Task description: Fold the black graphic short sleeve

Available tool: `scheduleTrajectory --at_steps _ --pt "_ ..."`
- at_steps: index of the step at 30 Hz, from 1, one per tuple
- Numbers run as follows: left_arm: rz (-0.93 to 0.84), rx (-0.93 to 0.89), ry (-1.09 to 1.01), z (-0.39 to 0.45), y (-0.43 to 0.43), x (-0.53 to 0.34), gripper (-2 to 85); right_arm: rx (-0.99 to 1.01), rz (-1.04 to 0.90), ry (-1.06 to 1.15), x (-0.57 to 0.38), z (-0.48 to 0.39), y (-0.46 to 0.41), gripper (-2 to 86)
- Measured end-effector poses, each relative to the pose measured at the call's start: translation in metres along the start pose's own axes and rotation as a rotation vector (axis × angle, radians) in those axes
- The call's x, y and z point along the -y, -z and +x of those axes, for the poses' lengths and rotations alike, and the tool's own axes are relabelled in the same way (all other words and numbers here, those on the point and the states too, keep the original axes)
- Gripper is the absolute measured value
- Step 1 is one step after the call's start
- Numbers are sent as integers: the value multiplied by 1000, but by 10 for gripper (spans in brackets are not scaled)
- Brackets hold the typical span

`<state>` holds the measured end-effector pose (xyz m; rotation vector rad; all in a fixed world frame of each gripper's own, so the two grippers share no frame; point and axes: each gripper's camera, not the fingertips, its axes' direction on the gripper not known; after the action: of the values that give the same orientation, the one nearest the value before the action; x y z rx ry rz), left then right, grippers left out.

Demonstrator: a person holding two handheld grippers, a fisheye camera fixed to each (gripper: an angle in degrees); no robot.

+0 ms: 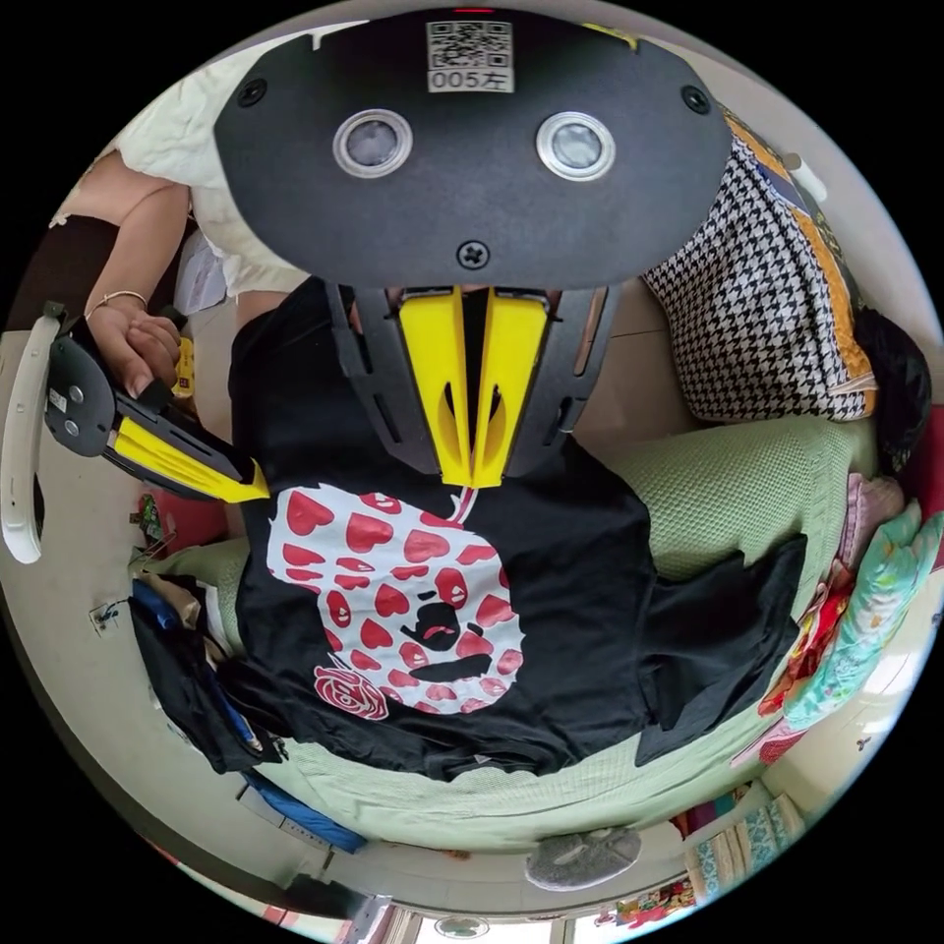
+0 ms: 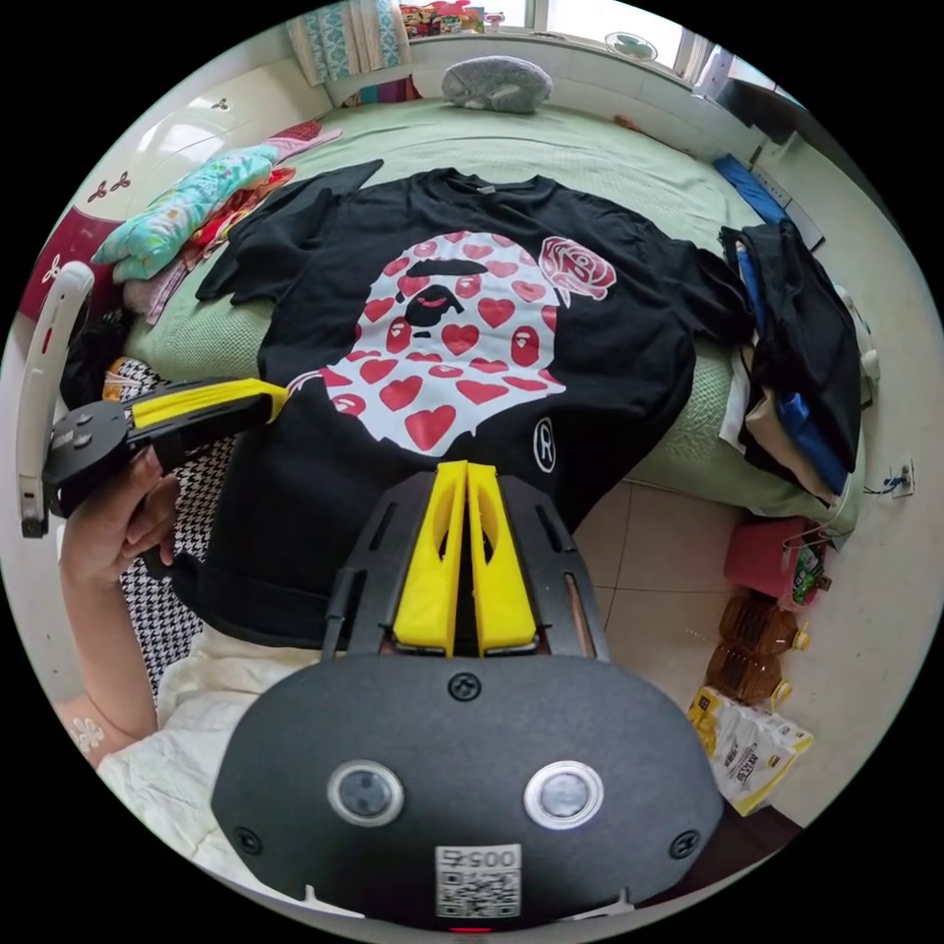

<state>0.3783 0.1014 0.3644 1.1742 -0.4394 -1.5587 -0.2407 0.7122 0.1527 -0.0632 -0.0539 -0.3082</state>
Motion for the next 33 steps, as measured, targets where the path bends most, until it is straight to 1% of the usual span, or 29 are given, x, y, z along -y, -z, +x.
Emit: scheduleTrajectory --at_steps 4,6,20,27,33 --pt "-12 76 -36 15 0 3 -5 7 -2 3 5 1 -2 -13" --pt "-15 82 -31 17 -1 5 -5 9 -1 2 7 2 -3 -13" --pt "-9 19 1 8 -7 3 -5 0 -7 18 29 2 -9 -14" --pt "3 -49 30 -8 -12 -3 -6 14 -18 18 43 6 -14 -14" --pt "11 11 0 -8 -15 -10 -6 52 -29 -1 55 13 -17 -13"
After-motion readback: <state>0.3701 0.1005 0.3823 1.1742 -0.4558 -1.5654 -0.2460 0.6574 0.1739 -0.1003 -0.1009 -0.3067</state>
